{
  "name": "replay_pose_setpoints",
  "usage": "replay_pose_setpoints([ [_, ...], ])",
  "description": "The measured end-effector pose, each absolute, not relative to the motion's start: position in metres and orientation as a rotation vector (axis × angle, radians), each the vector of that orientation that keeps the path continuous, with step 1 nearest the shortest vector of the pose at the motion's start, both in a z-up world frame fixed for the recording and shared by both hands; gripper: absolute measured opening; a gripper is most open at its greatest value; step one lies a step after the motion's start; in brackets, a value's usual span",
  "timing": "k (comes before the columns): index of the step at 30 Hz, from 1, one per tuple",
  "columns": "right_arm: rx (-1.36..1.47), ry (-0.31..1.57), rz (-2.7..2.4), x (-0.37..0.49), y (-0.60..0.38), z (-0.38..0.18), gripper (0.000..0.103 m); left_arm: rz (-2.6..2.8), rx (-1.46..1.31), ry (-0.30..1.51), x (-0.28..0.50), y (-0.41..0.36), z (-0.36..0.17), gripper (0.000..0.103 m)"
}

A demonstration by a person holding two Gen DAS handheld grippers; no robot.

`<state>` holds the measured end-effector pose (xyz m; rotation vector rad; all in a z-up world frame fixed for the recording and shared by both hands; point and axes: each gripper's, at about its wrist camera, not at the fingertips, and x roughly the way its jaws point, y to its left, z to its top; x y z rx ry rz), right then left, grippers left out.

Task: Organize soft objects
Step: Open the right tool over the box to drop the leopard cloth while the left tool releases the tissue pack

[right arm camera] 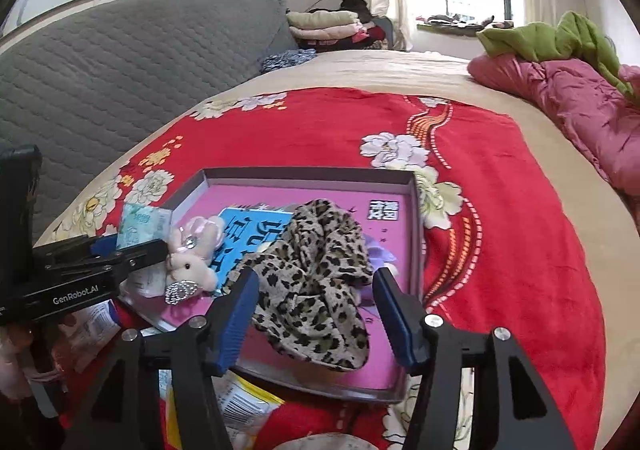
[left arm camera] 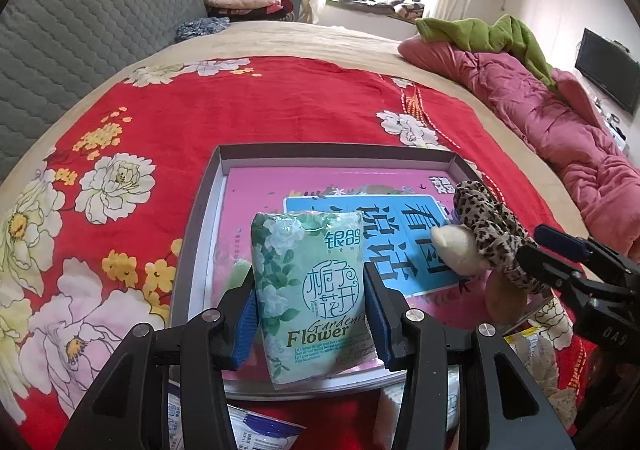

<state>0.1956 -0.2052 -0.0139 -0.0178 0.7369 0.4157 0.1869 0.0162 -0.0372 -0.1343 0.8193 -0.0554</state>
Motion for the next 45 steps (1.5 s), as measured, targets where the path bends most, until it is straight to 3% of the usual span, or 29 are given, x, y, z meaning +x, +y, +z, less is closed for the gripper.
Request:
replay_pose_setpoints([
  [13,0.03,0.679,0.431,0.19,-0.215,-0.004,0.06,-0.015,-0.149,0.834,0.189,0.028,-0.038,0.05],
  [45,0.02,0.609,0.428,0.183,-0.214,0.008,0.069,0.018,-0.163,0.799,0.178,0.043,-0.019,0.068],
])
